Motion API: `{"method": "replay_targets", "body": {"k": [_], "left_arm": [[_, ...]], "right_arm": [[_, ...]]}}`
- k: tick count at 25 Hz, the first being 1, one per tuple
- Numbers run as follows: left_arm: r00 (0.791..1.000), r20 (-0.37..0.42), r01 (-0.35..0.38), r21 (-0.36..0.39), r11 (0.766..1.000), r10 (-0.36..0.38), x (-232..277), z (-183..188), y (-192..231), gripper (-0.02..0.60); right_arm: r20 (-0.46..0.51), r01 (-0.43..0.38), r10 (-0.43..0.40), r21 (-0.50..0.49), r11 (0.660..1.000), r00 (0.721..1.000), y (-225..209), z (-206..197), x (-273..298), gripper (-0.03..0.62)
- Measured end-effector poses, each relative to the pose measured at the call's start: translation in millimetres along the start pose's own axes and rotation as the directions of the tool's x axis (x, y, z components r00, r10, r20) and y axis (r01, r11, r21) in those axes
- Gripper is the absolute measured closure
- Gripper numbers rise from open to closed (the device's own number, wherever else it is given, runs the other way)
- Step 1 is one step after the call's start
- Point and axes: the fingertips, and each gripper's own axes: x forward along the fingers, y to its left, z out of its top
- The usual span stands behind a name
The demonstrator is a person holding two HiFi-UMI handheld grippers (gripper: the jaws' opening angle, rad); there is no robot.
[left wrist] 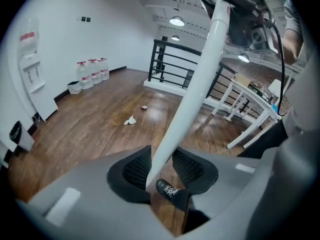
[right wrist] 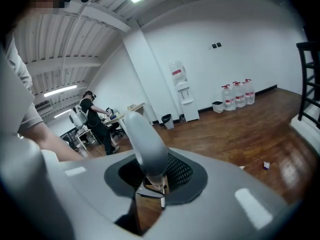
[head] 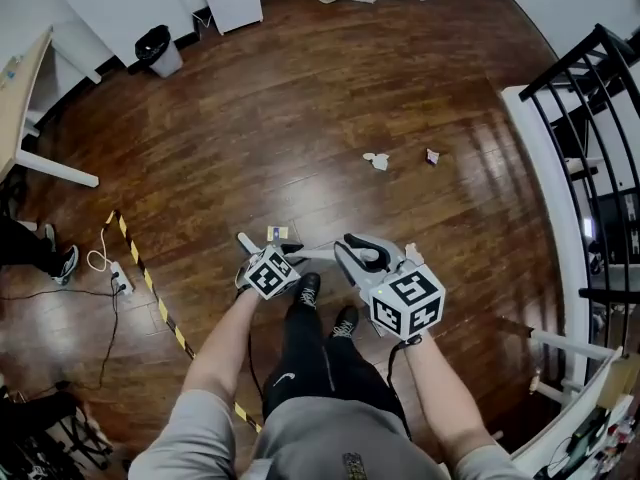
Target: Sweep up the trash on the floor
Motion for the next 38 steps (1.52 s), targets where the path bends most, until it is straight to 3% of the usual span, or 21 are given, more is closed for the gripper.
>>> {"method": "replay_targets", "body": {"k": [3, 6, 13, 17, 25, 30, 34, 36, 38], "left_arm": [[0.998, -0.01, 0.064, 0.016, 0.998, -0.064, 18.8, 3.1, 12.1, 0.445], [0.991, -0.014, 0.134, 0.081, 0.988, -0.133, 39.5, 26.2, 20.1, 0.443], [0.952, -0.03, 0.302, 0.22, 0.927, -0.303, 91.0, 103.3, -11.7, 0.443], [0.919, -0.043, 0.385, 0.316, 0.867, -0.392, 132.0, 155.1, -55.2, 0.439], [0.84, -0.127, 0.521, 0.46, 0.719, -0.528, 215.0, 237.5, -171.2, 0.437], [0.798, -0.159, 0.57, 0.511, 0.643, -0.581, 248.8, 270.1, -230.3, 0.436], [0.775, -0.211, 0.6, 0.541, 0.589, -0.596, 260.2, 296.0, -263.0, 0.437], [0.78, -0.23, 0.599, 0.547, 0.585, -0.583, 259.8, 306.7, -267.8, 0.44], [0.79, -0.226, 0.587, 0.545, 0.598, -0.569, 257.8, 317.0, -264.8, 0.442]], "right_arm": [[-0.025, 0.094, -0.093, 0.052, 0.994, 0.995, -24.0, -3.6, 9.5, 0.514], [-0.033, 0.197, -0.195, 0.074, 0.978, 0.98, -51.4, 0.1, 6.6, 0.514], [0.014, 0.418, -0.425, 0.154, 0.895, 0.905, -112.9, 12.9, -54.5, 0.514], [0.029, 0.539, -0.557, 0.215, 0.814, 0.83, -150.2, 3.3, -116.1, 0.514], [0.02, 0.702, -0.752, 0.343, 0.624, 0.658, -216.7, -32.6, -251.5, 0.514], [0.001, 0.76, -0.811, 0.349, 0.549, 0.585, -234.7, -47.4, -307.1, 0.514], [0.02, 0.761, -0.828, 0.382, 0.525, 0.561, -250.7, -47.5, -347.8, 0.514], [0.045, 0.746, -0.822, 0.393, 0.537, 0.568, -257.8, -42.6, -361.7, 0.514], [0.068, 0.732, -0.811, 0.393, 0.557, 0.581, -265.8, -34.6, -369.1, 0.514]]}}
